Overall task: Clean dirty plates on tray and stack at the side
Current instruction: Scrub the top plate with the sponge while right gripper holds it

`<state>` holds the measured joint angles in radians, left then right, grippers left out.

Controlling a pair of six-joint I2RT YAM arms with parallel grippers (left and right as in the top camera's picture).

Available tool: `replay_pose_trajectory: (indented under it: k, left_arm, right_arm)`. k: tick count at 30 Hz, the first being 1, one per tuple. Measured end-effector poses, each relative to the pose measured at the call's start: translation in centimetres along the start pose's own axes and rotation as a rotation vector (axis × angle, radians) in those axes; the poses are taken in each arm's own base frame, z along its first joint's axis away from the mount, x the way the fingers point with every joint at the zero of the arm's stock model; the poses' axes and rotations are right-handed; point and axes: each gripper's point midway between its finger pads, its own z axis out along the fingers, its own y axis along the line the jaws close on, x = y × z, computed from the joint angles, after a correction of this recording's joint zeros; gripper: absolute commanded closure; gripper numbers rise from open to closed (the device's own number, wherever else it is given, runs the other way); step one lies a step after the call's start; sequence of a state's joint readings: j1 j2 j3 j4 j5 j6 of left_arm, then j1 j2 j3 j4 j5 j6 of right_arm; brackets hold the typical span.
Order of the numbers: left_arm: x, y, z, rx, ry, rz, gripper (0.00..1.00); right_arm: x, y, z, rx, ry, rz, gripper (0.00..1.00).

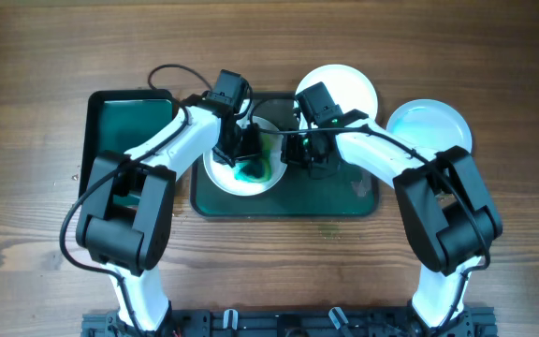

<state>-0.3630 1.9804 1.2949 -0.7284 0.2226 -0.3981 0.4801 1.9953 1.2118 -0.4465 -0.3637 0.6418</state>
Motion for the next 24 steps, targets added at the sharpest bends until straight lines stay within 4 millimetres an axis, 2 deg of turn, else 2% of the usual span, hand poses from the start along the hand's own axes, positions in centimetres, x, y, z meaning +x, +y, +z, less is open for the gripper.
replay_pose_trajectory:
  k: [3,7,11,16,18,19,23,24]
  left_arm:
    - [-0.2,2.9,-0.8,-0.172,-0.027,-0.092,0.96]
    - [-0.7,5.7,-1.8,-0.333,-0.085,-0.145,0.96]
    - [-1.9,6.3,-2.1,-0.375,-0.152,-0.156,0.96]
    - [-4.9,4.3,-1.9,-0.278,-0.255,-0.090,0.96]
    - [-5.9,2.7,-1.7,-0.196,-0.274,-0.037,0.96]
    - [-6.2,1.2,-1.6,-0.115,-0.266,0.023,0.96]
    - [-5.5,-1.2,-1.3,0.014,-0.219,0.123,0.96]
    - [-4.8,-2.2,-1.2,0.066,-0.189,0.166,0.96]
  right_arm:
    - [0.1,0.1,0.1,-0.003,0.004,-0.003,0.96]
    - [0.1,0.2,0.1,-0.003,0.004,-0.003,0.96]
    - [0.1,0.2,0.1,-0.007,0.001,-0.005,0.96]
    - [-0.1,0.1,0.1,-0.005,-0.002,0.003,0.96]
    - [-0.2,0.0,0.0,-0.004,-0.005,0.011,0.96]
    - [-0.3,-0.1,0.0,-0.004,-0.006,0.013,0.96]
    - [-0.3,-0.1,0.0,-0.004,-0.006,0.013,0.96]
    - [-0.3,-0.1,0.0,-0.004,-0.006,0.013,0.96]
